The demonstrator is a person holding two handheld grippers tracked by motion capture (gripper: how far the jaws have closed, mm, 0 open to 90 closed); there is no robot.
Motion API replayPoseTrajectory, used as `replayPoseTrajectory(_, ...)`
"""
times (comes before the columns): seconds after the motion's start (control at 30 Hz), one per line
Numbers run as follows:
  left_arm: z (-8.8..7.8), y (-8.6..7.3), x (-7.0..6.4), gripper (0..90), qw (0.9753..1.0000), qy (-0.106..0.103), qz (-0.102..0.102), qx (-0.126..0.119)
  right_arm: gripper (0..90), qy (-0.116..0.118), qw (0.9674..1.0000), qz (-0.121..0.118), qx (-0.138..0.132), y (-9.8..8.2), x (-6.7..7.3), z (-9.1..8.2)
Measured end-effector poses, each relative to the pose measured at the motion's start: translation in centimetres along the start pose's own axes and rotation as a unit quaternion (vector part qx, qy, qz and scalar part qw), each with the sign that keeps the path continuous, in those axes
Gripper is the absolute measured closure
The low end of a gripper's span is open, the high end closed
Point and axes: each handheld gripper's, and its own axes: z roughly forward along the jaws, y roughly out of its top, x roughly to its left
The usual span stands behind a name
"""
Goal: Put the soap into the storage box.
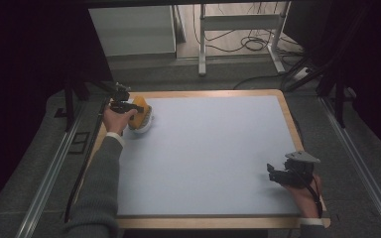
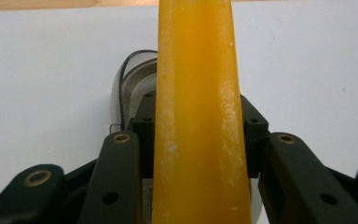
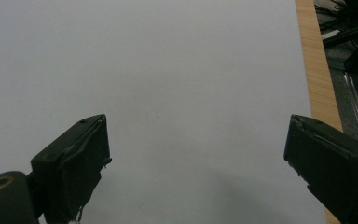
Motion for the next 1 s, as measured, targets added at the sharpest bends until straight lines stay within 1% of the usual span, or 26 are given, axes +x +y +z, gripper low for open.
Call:
replayPoseTrajectory(0.03,0.0,0.0,0.0,61.1,1.0000,0.000,0.000,0.000,6.7,0.000,1.0000,0.000,0.000,0.0,0.0,0.0)
replayPoseTrajectory(0.07,0.2,-0.1,0.1,61.0,1.0000,0.006,0.001,0.003,6.6,-0.001,1.0000,0.000,-0.001,0.0,0.0,-0.1)
replayPoseTrajectory(0.13,0.4,-0.2,0.1,60.9,1.0000,0.008,-0.001,0.006,6.7,-0.001,1.0000,0.000,-0.001,0.0,0.0,-0.1)
replayPoseTrajectory(0.17,0.4,-0.2,0.3,60.9,1.0000,0.003,-0.005,0.005,6.7,-0.001,1.0000,0.000,-0.001,0.0,0.0,-0.1)
replayPoseTrajectory(0.23,0.1,-0.1,0.3,59.7,0.9999,-0.001,-0.007,-0.008,6.7,-0.001,1.0000,-0.001,0.000,0.0,0.0,0.0)
replayPoseTrajectory(0.27,-0.5,0.0,0.0,52.9,0.9998,-0.006,-0.001,-0.016,6.7,-0.001,1.0000,-0.001,-0.001,0.0,0.0,-0.1)
replayPoseTrajectory(0.3,-0.5,0.0,0.0,49.8,0.9998,-0.006,-0.001,-0.016,6.7,-0.001,1.0000,-0.001,-0.001,0.0,0.0,-0.1)
replayPoseTrajectory(0.33,-1.2,0.1,0.0,46.9,0.9996,-0.009,0.006,-0.027,6.7,0.000,1.0000,-0.002,-0.001,0.0,0.1,0.0)
replayPoseTrajectory(0.37,-1.2,0.1,0.0,44.1,0.9996,-0.009,0.006,-0.027,6.7,0.000,1.0000,-0.002,-0.001,0.0,0.1,0.0)
replayPoseTrajectory(0.4,-1.6,0.2,0.1,40.5,0.9995,-0.009,0.004,-0.031,6.7,-0.001,1.0000,-0.003,0.000,0.0,0.1,0.0)
replayPoseTrajectory(0.43,-2.2,0.2,0.2,38.8,0.9994,0.002,0.010,-0.034,6.6,-0.001,1.0000,-0.002,0.000,0.0,0.1,0.0)
replayPoseTrajectory(0.47,-2.2,0.2,0.2,36.6,0.9994,0.002,0.010,-0.034,6.6,-0.001,1.0000,-0.002,0.000,0.0,0.1,0.0)
replayPoseTrajectory(0.5,-2.6,0.1,0.3,36.6,0.9992,0.008,0.011,-0.038,6.6,-0.001,1.0000,-0.002,0.000,0.0,0.2,-0.1)
replayPoseTrajectory(0.53,-3.5,0.1,0.4,33.3,0.9988,0.015,0.017,-0.043,6.7,0.003,1.0000,-0.002,-0.002,0.1,0.3,-0.1)
replayPoseTrajectory(0.57,-3.5,0.1,0.4,32.1,0.9988,0.015,0.017,-0.043,6.7,0.003,1.0000,-0.004,-0.004,0.1,0.3,-0.2)
replayPoseTrajectory(0.6,-4.4,-0.1,0.2,31.1,0.9984,0.012,0.027,-0.048,6.7,0.003,1.0000,-0.005,-0.004,0.2,0.4,-0.2)
replayPoseTrajectory(0.63,-4.4,-0.1,0.2,30.6,0.9984,0.012,0.027,-0.048,6.6,0.004,1.0000,-0.006,-0.004,0.2,0.4,-0.2)
replayPoseTrajectory(0.67,-5.0,-0.2,0.0,30.1,0.9978,0.012,0.032,-0.057,6.6,0.004,1.0000,-0.006,-0.004,0.2,0.4,-0.2)
replayPoseTrajectory(0.7,-5.4,-0.3,-0.1,30.1,0.9976,0.005,0.036,-0.059,6.6,0.003,1.0000,-0.006,-0.003,0.2,0.4,-0.1)
replayPoseTrajectory(0.73,-5.8,-0.6,-0.4,28.7,0.9972,-0.010,0.040,-0.062,6.7,0.003,1.0000,-0.006,-0.002,0.1,0.5,-0.1)
replayPoseTrajectory(0.8,-6.4,-1.1,-0.9,28.4,0.9960,-0.028,0.053,-0.065,6.7,0.003,1.0000,-0.006,-0.002,0.1,0.4,-0.1)
replayPoseTrajectory(0.83,-6.7,-1.5,-1.2,27.7,0.9950,-0.043,0.061,-0.066,6.7,0.003,1.0000,-0.006,-0.002,0.1,0.4,-0.1)
replayPoseTrajectory(0.87,-7.2,-2.3,-1.5,28.6,0.9934,-0.056,0.072,-0.069,6.7,0.003,1.0000,-0.005,-0.002,0.1,0.4,-0.1)
replayPoseTrajectory(0.93,-7.6,-3.3,-1.9,28.8,0.9920,-0.067,0.079,-0.073,6.6,0.003,1.0000,-0.005,-0.003,0.2,0.4,-0.1)
replayPoseTrajectory(1.0,-8.0,-4.5,-2.3,29.1,0.9894,-0.081,0.090,-0.080,6.7,0.004,1.0000,-0.005,-0.004,0.2,0.5,-0.1)
